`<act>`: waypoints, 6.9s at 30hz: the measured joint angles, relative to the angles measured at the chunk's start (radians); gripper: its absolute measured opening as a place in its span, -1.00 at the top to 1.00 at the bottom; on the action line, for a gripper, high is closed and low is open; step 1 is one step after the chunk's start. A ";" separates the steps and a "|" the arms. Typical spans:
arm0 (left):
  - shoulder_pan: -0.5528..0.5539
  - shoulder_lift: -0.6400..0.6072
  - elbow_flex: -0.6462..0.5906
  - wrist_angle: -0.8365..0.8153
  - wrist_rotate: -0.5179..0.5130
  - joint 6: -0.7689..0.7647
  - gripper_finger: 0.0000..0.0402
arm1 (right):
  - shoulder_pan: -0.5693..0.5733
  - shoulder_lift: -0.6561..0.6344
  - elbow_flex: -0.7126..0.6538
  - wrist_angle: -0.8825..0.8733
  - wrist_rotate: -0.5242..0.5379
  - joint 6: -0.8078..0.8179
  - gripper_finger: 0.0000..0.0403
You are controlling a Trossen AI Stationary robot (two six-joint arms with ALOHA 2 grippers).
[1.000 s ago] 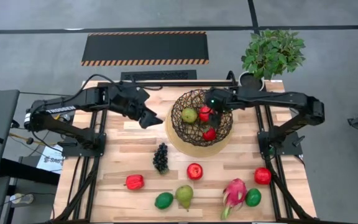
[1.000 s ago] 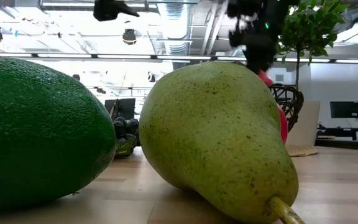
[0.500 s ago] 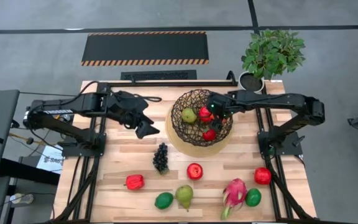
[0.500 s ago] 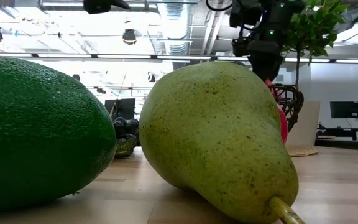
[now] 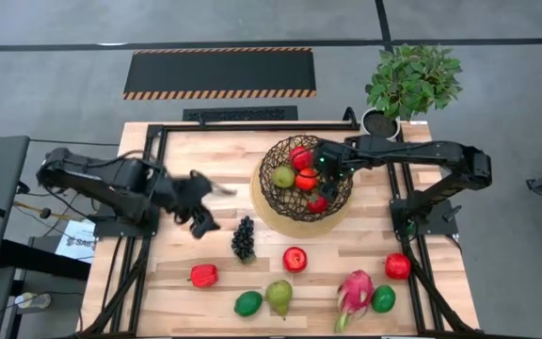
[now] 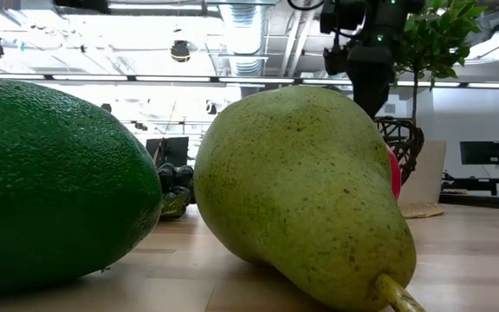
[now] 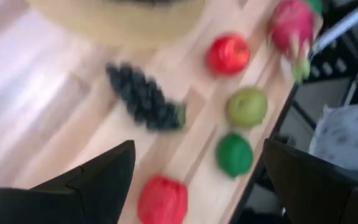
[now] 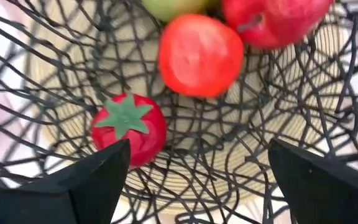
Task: Build produce basket
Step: Put the red bell pepper into the black basket, then put the violet grapes into the black basket
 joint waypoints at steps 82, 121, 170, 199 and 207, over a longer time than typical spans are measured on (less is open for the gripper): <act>-0.184 -0.237 -0.348 0.269 -0.374 -0.236 -0.25 | 0.079 -0.001 0.324 0.341 -0.221 -0.190 -0.93; 0.175 -0.098 -0.348 1.307 -0.065 0.094 -0.25 | 0.246 0.066 0.344 0.939 -0.125 -0.428 -0.93; 0.215 -0.108 -0.345 1.220 -0.158 0.098 -0.72 | 0.147 0.024 0.344 0.630 0.260 -0.367 -0.40; 0.226 -0.104 -0.349 0.523 -0.130 0.049 -0.72 | 0.068 0.056 0.119 -0.190 0.159 0.062 -0.83; 0.171 -0.031 -0.348 0.498 -0.122 0.032 -0.72 | 0.067 0.056 0.119 -0.198 0.152 0.043 -0.95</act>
